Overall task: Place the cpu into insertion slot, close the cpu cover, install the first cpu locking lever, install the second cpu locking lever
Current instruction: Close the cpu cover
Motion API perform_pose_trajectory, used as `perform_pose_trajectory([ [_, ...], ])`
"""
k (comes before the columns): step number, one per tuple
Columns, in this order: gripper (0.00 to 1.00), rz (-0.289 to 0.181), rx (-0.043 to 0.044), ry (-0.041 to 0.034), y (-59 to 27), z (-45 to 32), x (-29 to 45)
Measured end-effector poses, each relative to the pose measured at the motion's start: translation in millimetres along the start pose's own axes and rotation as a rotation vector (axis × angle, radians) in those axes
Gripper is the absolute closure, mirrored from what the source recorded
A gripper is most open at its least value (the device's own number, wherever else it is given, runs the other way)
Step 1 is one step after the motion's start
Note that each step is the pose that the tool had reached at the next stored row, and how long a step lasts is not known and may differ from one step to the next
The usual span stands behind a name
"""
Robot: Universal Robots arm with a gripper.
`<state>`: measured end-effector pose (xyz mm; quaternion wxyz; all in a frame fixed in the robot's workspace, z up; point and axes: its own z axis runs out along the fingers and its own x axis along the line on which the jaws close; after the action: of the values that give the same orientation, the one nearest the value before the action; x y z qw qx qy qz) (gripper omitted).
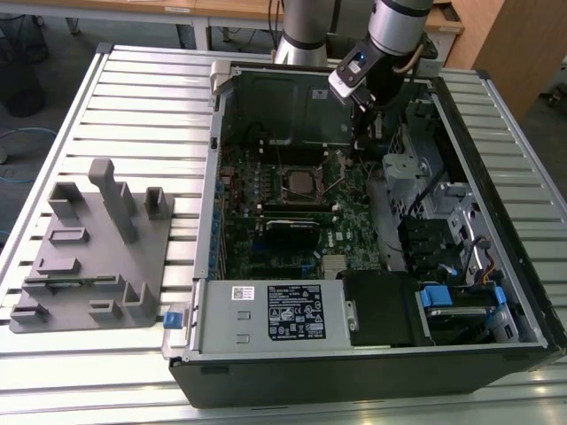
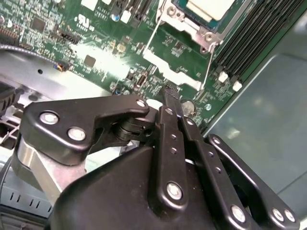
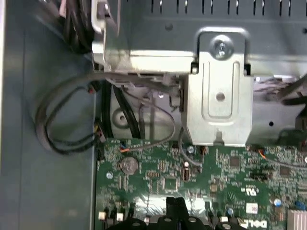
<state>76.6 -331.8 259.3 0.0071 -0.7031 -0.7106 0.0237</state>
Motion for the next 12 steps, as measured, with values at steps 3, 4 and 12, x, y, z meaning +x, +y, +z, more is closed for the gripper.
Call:
perform_pose_trajectory([
  [3,0.89,0.0,-0.0002,0.0,0.2,0.0,0.0],
  [4,0.89,0.0,-0.0017,0.0002,0.1,0.1,0.0],
  [12,0.89,0.0,-0.0331,0.0,0.0,7.4,0.0],
])
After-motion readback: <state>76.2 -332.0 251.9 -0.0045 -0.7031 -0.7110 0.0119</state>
